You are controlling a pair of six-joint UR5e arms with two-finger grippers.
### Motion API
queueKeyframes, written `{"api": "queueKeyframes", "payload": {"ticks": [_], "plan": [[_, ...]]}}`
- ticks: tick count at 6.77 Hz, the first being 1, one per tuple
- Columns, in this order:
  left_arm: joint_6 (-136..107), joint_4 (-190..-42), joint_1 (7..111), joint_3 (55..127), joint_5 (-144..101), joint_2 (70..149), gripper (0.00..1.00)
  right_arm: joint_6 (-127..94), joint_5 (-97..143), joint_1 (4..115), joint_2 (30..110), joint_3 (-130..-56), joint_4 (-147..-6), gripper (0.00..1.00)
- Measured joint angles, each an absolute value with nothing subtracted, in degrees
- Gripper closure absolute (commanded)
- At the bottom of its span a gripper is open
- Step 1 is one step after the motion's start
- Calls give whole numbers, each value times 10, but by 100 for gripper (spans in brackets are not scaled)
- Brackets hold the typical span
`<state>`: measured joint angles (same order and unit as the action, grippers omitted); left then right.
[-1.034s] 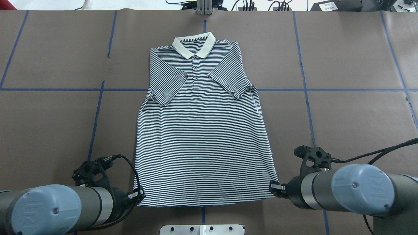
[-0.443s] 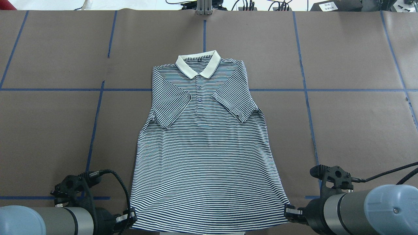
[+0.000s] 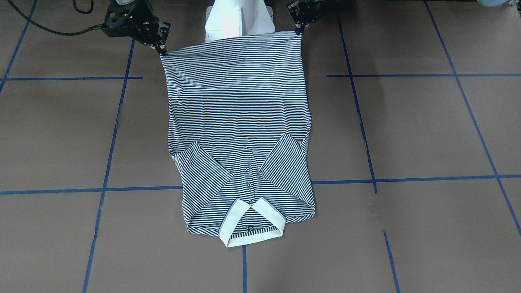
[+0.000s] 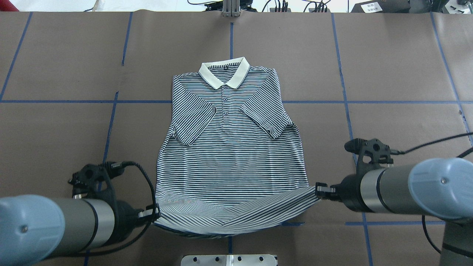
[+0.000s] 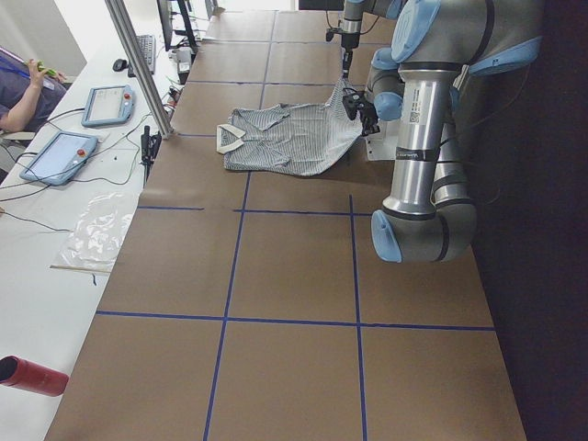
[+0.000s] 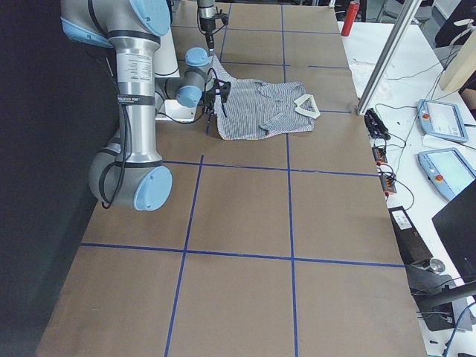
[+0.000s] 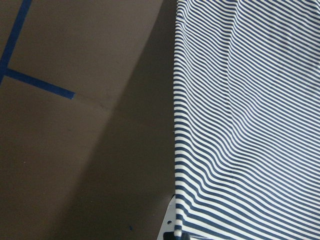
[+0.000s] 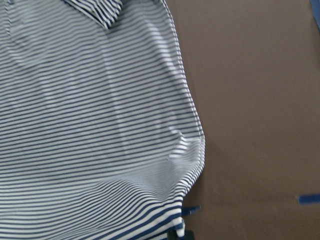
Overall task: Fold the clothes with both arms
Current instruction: 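Lift the hem with both grippers and fold it toward the collar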
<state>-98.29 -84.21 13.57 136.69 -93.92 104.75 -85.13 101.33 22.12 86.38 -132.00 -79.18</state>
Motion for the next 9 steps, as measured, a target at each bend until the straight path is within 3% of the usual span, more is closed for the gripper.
{"api": "queueKeyframes", "payload": {"ticks": [5, 9], "plan": [[-863, -955, 335, 1135, -975, 1130, 100, -676, 1067, 418, 583, -963, -783, 100], [-822, -1057, 410, 975, -978, 1180, 100, -663, 1117, 478, 489, -780, -717, 100]]}}
